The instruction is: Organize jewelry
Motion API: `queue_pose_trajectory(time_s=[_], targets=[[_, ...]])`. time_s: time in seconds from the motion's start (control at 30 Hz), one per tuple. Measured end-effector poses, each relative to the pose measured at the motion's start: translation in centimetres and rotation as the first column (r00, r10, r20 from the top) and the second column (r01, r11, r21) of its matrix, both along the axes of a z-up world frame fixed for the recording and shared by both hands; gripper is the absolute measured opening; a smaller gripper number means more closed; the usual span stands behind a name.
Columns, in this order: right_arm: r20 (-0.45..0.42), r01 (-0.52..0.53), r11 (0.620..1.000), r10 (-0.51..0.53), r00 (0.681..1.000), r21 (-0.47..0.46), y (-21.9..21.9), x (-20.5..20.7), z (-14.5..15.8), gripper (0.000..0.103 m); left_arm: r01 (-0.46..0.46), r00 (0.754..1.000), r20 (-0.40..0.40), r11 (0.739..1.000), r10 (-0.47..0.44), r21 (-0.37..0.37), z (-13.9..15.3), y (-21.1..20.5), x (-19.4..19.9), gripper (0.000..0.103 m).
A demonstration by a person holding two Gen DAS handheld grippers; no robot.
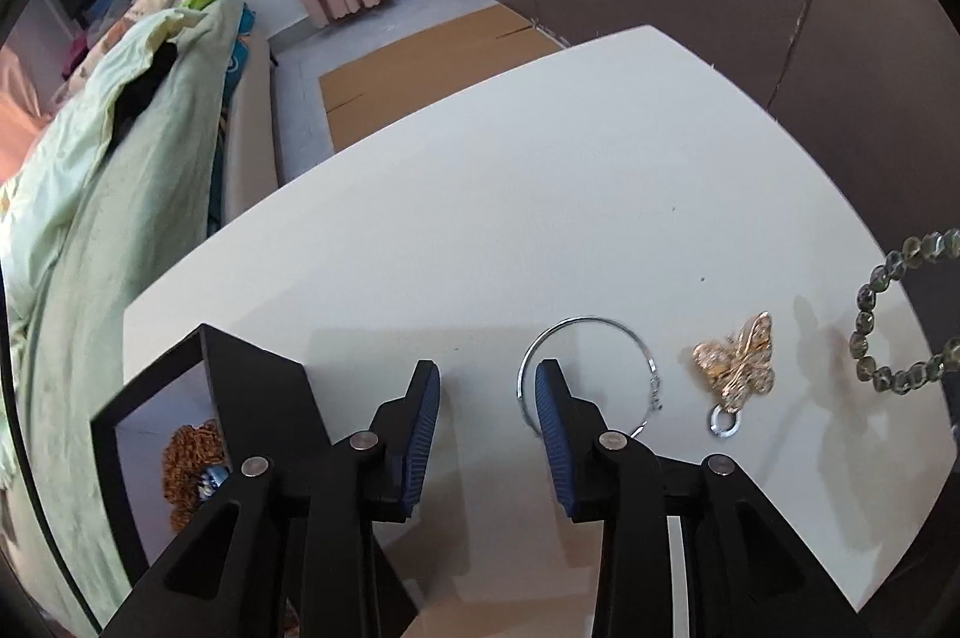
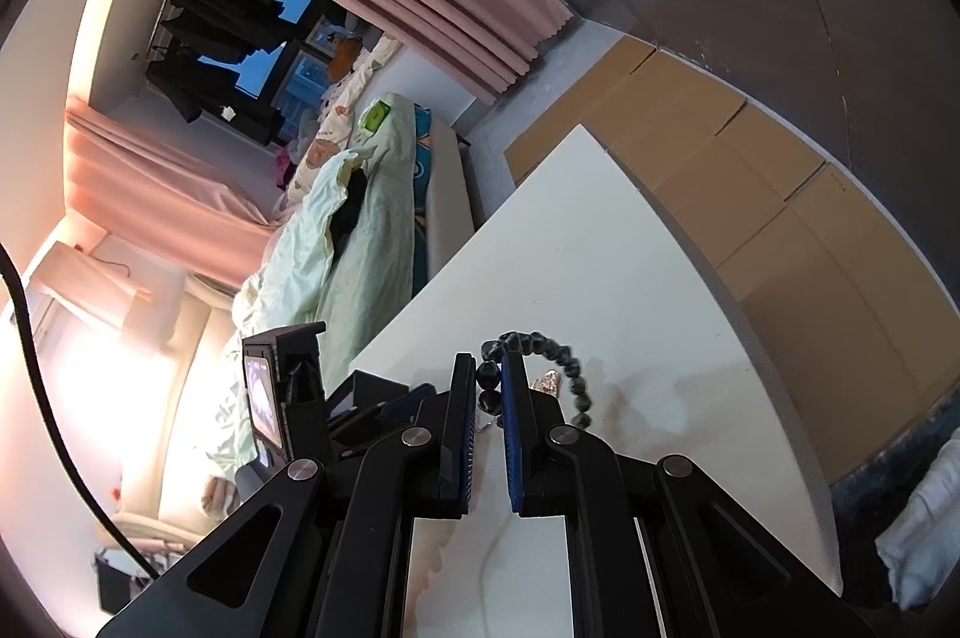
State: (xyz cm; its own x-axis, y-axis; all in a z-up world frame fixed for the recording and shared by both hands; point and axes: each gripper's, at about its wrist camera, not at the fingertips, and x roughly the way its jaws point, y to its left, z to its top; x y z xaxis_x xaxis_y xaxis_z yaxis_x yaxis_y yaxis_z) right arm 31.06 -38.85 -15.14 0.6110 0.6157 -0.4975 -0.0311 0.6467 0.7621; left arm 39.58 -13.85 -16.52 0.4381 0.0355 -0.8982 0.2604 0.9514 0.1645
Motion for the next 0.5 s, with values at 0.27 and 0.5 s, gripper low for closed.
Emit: queue_pose_trajectory(time_s=[0.27,0.5], targets=[[0.000,0.002,1.000,-0.002,1.000,0.011,-0.4,-0.1,0.0,0.010,0.029,0.997,-0.067,0.990,-0.038,-0.136,0.6,0.1,-0.2,0.057],[0.002,0.003,1.000,-0.003,1.000,0.014,-0.9,0.0,0.1,0.010,0.046,0.996,-0.063,0.987,-0.056,-0.156,0.8,-0.9,-0.4,0.065]])
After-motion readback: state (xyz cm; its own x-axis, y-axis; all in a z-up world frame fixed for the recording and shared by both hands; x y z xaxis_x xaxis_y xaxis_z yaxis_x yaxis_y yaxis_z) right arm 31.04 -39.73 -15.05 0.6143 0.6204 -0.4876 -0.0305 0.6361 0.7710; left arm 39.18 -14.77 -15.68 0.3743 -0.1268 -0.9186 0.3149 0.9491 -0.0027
